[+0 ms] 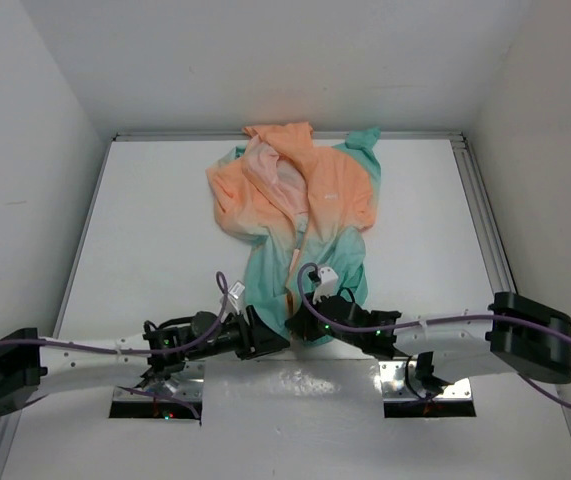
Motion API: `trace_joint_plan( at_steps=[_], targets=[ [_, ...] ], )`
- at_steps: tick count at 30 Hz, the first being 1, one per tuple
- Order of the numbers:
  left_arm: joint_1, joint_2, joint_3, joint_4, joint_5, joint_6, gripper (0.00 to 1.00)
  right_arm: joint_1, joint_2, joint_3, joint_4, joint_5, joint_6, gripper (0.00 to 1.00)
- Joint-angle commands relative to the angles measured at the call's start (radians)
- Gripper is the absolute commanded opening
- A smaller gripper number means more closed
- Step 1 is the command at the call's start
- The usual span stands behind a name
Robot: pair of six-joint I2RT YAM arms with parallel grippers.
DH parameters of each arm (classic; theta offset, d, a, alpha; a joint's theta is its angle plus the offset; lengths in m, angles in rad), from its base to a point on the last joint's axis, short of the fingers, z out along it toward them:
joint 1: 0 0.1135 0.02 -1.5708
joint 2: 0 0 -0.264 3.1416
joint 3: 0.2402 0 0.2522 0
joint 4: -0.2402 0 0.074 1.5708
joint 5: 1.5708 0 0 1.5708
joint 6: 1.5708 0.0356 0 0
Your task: Zip up the jacket
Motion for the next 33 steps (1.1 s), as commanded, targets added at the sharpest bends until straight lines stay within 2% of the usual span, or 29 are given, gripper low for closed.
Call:
trace_joint_plan(
  at_steps=[1,10,19,27,33],
  targets=[
    [-0.018,0.057,-0.071,0.088,-0.072,-0.052,0.47,0.013,-0.045,-0.004,0.081,0.048,0.048,0.0],
    [-0.082,0.03,-0.053,-0.011,-0.192,-0.084,0.45,0.014,-0.13,-0.055,0.104,0.085,0.076,0.0],
    [-0.084,0.123,-0.011,0.068,-0.207,-0.047,0.47,0.014,-0.128,-0.073,0.156,0.032,0.096,0.0],
    [-0.084,0.092,-0.031,0.104,-0.253,-0.041,0.45,0.014,-0.145,-0.087,0.155,0.012,0.105,0.0],
    [-0.084,0.134,-0.025,0.135,-0.261,-0.04,0.44,0.013,-0.133,-0.082,0.178,-0.023,0.108,0.0]
  ],
)
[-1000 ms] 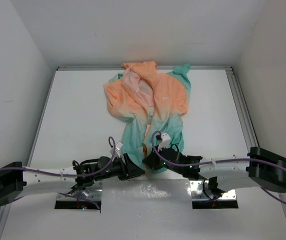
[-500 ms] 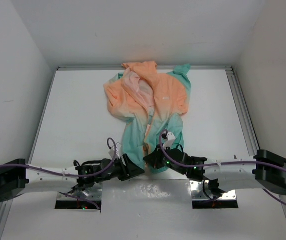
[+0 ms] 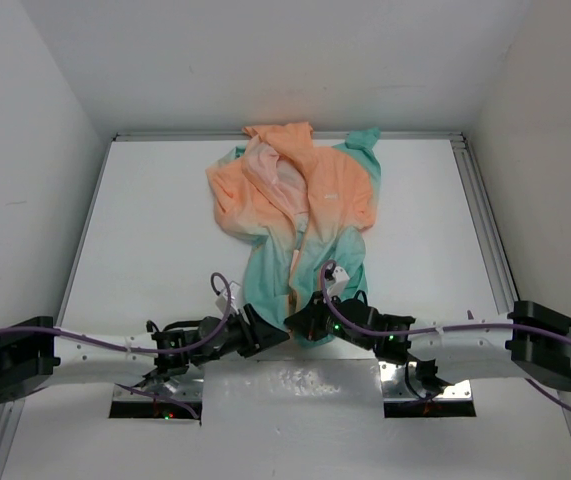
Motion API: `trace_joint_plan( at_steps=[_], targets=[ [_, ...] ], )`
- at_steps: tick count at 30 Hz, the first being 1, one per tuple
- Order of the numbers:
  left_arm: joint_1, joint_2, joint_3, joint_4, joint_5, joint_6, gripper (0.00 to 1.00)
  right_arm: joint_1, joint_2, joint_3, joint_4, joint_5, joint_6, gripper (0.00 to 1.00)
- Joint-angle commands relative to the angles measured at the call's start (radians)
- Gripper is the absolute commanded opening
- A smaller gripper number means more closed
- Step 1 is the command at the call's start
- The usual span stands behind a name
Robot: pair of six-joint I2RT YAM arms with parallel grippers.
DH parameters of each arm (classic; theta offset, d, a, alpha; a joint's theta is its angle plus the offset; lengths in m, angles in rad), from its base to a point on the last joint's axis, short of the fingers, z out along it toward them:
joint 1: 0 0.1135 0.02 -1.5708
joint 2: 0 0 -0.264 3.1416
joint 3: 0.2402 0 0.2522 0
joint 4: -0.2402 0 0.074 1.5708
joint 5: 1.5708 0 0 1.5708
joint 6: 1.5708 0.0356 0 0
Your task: Zip up the jacket
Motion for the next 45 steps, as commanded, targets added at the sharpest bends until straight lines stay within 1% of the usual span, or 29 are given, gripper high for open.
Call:
trace_joint_plan(
  at_steps=[1,6,12,13,15,17,23,27,34,41,45],
  targets=[
    [-0.012,0.02,-0.027,0.082,-0.026,0.011,0.42,0.006,-0.007,0.001,0.069,-0.028,0.014,0.0],
    [-0.012,0.024,-0.028,0.091,-0.039,0.011,0.35,0.006,-0.008,-0.002,0.073,-0.033,0.018,0.0],
    [-0.012,0.017,-0.028,0.088,-0.049,0.012,0.18,0.006,-0.008,-0.005,0.075,-0.031,0.02,0.0],
    [-0.012,0.015,-0.027,0.082,-0.049,0.012,0.11,0.006,-0.007,-0.005,0.073,-0.026,0.018,0.0],
    [-0.012,0.014,-0.024,0.076,-0.049,0.012,0.03,0.006,-0.005,-0.005,0.07,-0.02,0.015,0.0],
    [-0.012,0.014,-0.021,0.07,-0.046,0.014,0.0,0.006,-0.007,0.001,0.062,-0.011,0.008,0.0],
    [-0.013,0.009,-0.016,0.056,-0.039,0.023,0.0,0.006,-0.011,0.019,0.0,0.041,-0.021,0.0],
    [-0.013,0.001,-0.028,0.075,-0.032,0.032,0.0,0.004,-0.022,0.044,-0.069,0.084,-0.043,0.0],
    [-0.013,-0.006,-0.034,0.101,-0.004,0.06,0.0,-0.003,-0.04,0.075,-0.143,0.17,-0.097,0.0],
    [-0.013,-0.051,-0.044,0.09,0.019,0.08,0.0,-0.006,-0.057,0.116,-0.2,0.296,-0.175,0.0],
    [-0.013,-0.098,-0.044,0.064,0.031,0.119,0.0,-0.008,-0.06,0.13,-0.209,0.349,-0.216,0.0]
  ],
)
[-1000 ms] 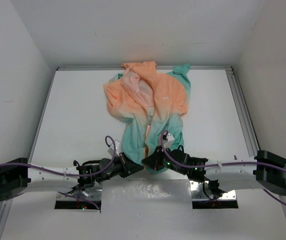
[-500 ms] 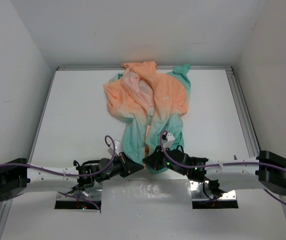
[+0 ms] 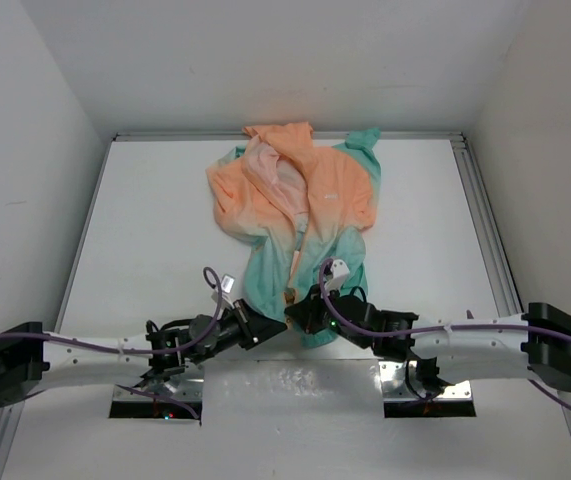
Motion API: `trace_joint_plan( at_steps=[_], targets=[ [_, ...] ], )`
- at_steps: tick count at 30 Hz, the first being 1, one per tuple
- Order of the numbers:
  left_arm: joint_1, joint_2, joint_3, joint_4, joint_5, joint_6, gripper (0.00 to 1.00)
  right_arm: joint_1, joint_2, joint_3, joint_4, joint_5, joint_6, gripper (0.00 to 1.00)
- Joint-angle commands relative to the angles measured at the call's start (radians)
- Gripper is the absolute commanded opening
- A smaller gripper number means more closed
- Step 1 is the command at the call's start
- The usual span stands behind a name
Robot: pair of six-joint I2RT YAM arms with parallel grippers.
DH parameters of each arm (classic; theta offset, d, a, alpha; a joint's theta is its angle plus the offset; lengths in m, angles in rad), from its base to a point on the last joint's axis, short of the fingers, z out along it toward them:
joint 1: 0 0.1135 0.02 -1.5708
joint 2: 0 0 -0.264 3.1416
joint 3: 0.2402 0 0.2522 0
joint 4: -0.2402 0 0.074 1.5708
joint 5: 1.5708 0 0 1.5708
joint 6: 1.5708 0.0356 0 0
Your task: Zip up the jacket
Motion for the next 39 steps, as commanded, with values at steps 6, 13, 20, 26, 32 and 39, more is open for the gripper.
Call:
trace_joint_plan(
  at_steps=[6,13,20,26,32,39],
  targets=[
    [-0.014,-0.087,0.011,-0.104,0.105,0.149,0.0,-0.026,0.0,0.042,-0.044,0.295,-0.131,0.0],
    [-0.014,-0.167,0.139,-0.24,0.139,0.316,0.0,-0.031,0.013,0.1,-0.076,0.381,-0.203,0.0],
    [-0.014,-0.265,0.263,-0.494,-0.008,0.401,0.0,-0.034,-0.079,0.11,-0.127,0.434,-0.254,0.0],
    [-0.013,-0.322,0.344,-0.622,-0.111,0.44,0.0,-0.035,-0.122,0.123,-0.174,0.467,-0.28,0.0],
    [-0.013,-0.374,0.416,-0.718,-0.209,0.476,0.0,-0.035,-0.165,0.169,-0.246,0.511,-0.323,0.0],
    [-0.014,-0.445,0.469,-0.784,-0.304,0.499,0.0,-0.038,-0.23,0.225,-0.298,0.6,-0.423,0.0]
  ],
)
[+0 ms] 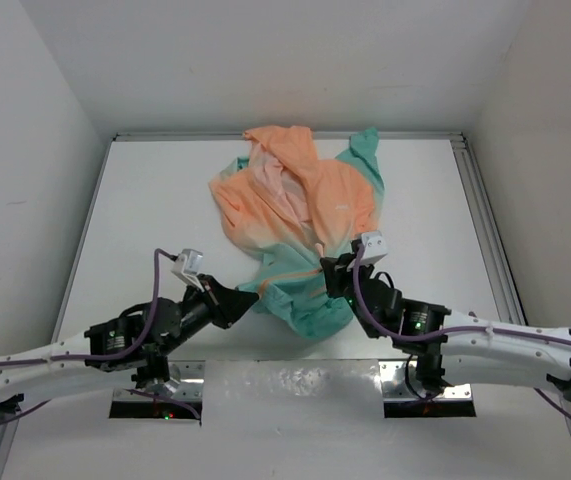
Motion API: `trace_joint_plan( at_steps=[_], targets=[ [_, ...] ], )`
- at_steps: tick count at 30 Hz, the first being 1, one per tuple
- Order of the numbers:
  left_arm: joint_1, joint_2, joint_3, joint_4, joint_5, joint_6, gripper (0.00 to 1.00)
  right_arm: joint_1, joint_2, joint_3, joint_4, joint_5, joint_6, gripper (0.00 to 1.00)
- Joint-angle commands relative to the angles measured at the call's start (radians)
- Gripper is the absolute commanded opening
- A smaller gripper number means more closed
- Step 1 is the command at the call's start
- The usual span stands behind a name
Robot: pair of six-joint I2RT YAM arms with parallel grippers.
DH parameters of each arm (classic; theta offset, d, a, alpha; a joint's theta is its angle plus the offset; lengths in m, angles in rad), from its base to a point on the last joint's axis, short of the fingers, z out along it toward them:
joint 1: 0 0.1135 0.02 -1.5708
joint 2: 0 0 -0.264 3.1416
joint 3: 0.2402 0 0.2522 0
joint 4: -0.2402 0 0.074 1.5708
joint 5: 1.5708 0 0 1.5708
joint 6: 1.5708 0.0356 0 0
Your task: Zip up the jacket
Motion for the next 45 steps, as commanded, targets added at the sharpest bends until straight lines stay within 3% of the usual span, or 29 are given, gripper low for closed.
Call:
trace_joint_plan(
  at_steps=[1,11,15,21,27,39,45],
  targets=[
    [-0.007,-0.045,0.062,-0.041,-0.107,0.029,0.0,-0.024,-0.033,0.06,-0.074,0.145,-0.11,0.0],
    [-0.008,-0.114,0.201,-0.188,-0.294,0.006,0.0,-0.081,-0.013,0.172,0.001,0.29,-0.381,0.0],
    [-0.007,-0.157,0.27,-0.268,-0.434,0.004,0.0,-0.279,0.037,0.246,-0.033,0.204,-0.396,0.0],
    [-0.007,-0.282,0.307,-0.354,-0.56,-0.033,0.0,-0.705,0.198,0.399,-0.171,-0.034,-0.319,0.0],
    [-0.007,-0.358,0.339,-0.461,-0.592,-0.077,0.0,-0.912,0.318,0.531,-0.254,-0.209,-0.264,0.0],
    [-0.007,-0.362,0.375,-0.604,-0.624,-0.164,0.0,-1.092,0.448,0.772,-0.378,-0.322,-0.262,0.0],
    [-0.007,-0.335,0.394,-0.61,-0.641,-0.151,0.0,-1.095,0.476,0.884,-0.413,-0.31,-0.274,0.0]
  ],
)
